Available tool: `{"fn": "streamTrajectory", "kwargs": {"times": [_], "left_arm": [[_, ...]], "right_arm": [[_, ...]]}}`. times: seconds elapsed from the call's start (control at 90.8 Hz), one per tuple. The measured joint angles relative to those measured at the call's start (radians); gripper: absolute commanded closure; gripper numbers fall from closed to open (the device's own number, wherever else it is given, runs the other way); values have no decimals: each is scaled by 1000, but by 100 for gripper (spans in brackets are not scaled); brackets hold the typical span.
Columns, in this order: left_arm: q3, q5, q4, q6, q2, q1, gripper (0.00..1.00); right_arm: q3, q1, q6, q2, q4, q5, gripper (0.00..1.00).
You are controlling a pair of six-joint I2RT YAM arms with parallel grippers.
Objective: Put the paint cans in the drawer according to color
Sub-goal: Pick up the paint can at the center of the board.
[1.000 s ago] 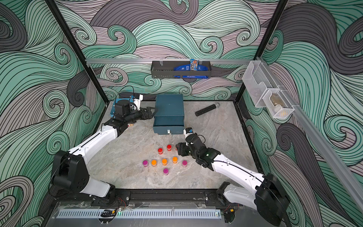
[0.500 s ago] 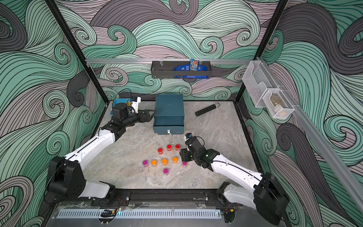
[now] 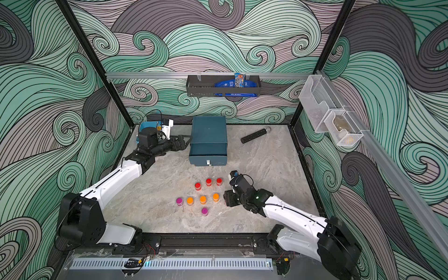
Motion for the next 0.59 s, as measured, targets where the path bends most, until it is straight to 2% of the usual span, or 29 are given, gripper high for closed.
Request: {"fn": "streamTrajectory", "kwargs": {"times": [0.594], "left_arm": [[-2,0,0,0,0,0,1]], "right_arm": [[6,74,27,152,7,39,41]]}}
